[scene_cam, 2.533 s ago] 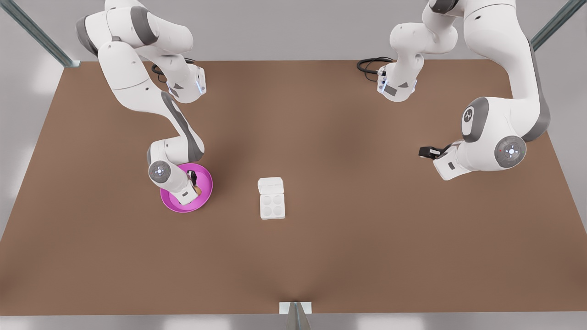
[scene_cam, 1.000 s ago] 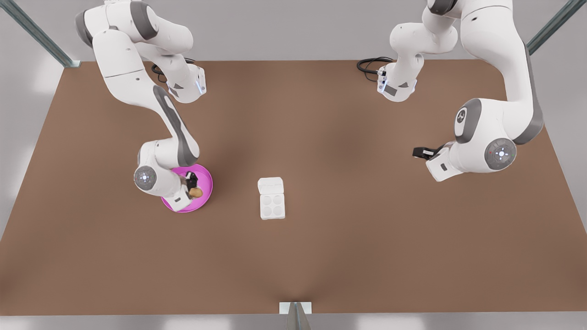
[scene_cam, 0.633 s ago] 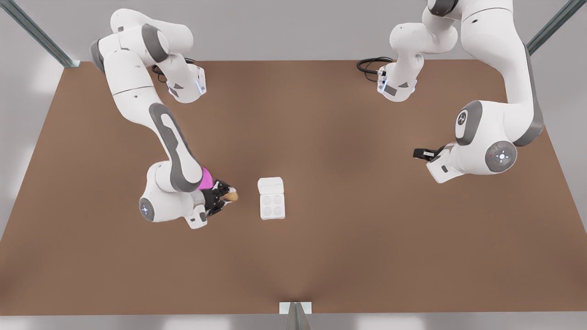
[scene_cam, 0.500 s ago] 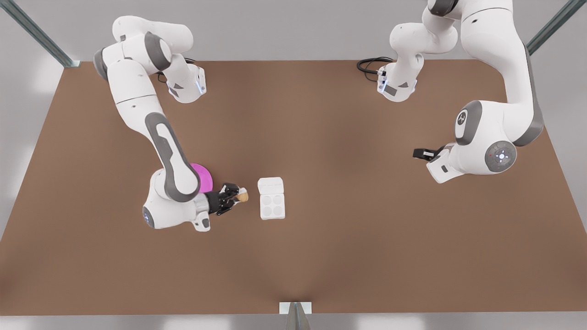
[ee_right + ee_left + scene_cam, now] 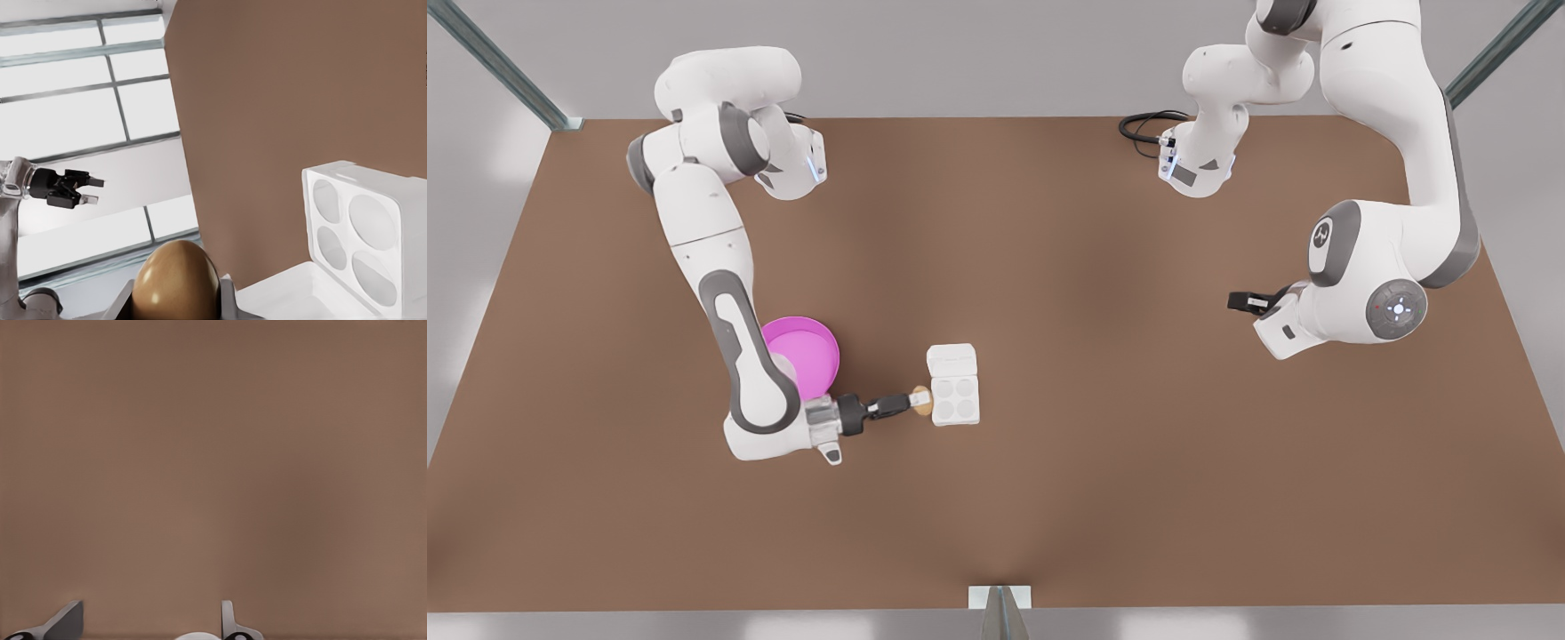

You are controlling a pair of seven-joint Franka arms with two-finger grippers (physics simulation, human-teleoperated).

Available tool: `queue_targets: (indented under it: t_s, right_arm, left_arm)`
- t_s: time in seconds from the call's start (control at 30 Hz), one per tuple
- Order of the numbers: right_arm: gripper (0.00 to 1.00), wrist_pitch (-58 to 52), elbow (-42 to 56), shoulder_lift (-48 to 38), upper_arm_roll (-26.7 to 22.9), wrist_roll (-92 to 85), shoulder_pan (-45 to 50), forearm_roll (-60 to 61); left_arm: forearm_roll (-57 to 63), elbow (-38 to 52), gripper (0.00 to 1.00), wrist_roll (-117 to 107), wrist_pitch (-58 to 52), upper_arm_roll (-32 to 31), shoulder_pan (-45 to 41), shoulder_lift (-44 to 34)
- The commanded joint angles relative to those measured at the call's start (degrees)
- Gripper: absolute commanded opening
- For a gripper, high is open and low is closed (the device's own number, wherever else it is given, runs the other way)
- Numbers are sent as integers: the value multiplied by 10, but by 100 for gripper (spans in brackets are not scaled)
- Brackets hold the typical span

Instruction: Pack egg into the box and close the box lid

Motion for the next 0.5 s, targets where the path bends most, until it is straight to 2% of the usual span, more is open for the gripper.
queue_targets:
  t_s: [0.0,0.2,0.47]
  right_arm:
    - [45,-1,-1,0,1,294,0,13]
    - [45,-1,-1,9,1,372,1,12]
    - [43,4,30,37,1,564,2,9]
  left_arm:
    - [0,0,100,-5,-1,0,0,-1]
    - [1,0,100,-5,1,0,2,9]
    - [1,0,100,-7,-2,0,3,8]
